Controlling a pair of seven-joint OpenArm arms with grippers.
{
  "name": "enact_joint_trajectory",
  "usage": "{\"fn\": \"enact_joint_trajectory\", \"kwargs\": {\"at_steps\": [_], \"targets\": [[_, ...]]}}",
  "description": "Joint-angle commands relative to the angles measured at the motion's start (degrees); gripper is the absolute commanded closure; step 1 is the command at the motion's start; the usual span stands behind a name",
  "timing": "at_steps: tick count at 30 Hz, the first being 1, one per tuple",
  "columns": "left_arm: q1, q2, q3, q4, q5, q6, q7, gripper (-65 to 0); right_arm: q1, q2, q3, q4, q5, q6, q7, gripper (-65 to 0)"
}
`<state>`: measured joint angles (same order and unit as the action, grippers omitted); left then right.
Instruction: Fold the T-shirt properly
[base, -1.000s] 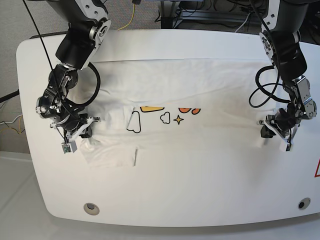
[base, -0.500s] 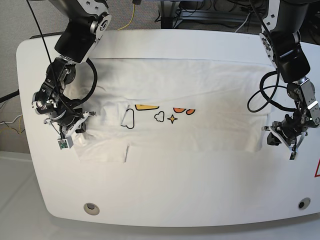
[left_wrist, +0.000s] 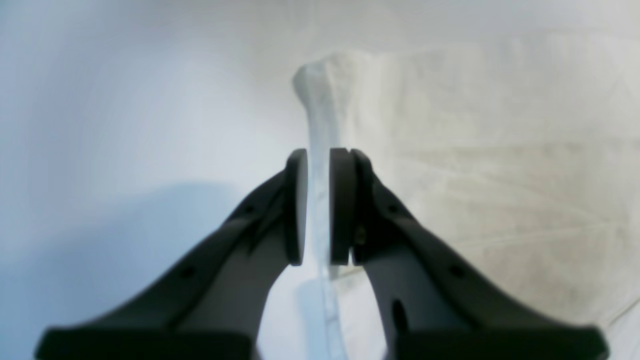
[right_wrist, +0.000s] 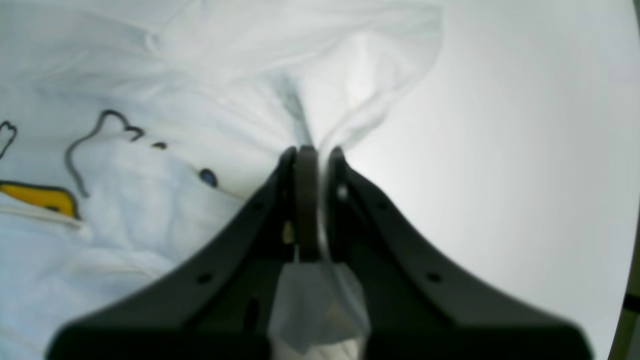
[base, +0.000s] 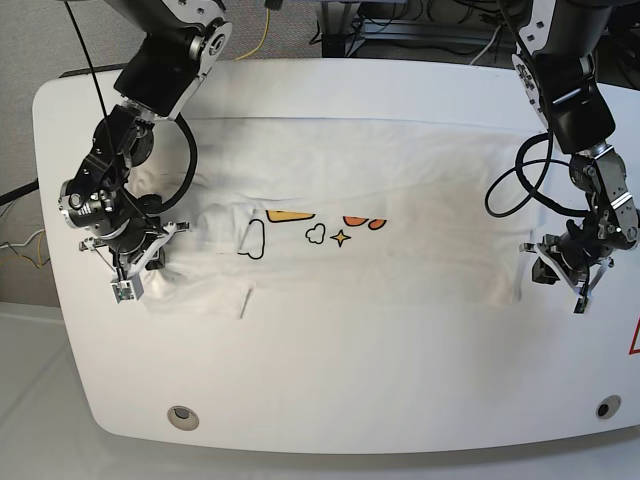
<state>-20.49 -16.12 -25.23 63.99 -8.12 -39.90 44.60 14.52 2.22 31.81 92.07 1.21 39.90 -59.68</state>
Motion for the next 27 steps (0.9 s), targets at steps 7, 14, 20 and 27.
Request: {"fn": "enact_joint_trajectory", "kwargs": {"at_steps": [7,14,20,27], "targets": [[0.0,-1.0,-0.2,0.9,-0.7,-0.1,-4.7,-8.2,0.5,-0.4,-0.3,0.9,0.8,0.1,1.0,0.0],[0.3,-1.0,-0.3,0.1,-0.8,-0.1,-7.4,-31.5,0.2,-0.6,-1.3,0.9,0.8,0.1,1.0,0.0],[-0.1,-1.0,-1.5,-3.9,-1.0,-0.1,-10.8,-52.0,0.1,-0.6,-3.2,1.0,0.8,0.1,1.0,0.0],[-4.9,-1.0,-2.0,-13.4,-1.0,-0.1,-13.3,-52.8,0.0,-0.6,-3.3,1.0,0.8,0.1,1.0,0.0]]}}
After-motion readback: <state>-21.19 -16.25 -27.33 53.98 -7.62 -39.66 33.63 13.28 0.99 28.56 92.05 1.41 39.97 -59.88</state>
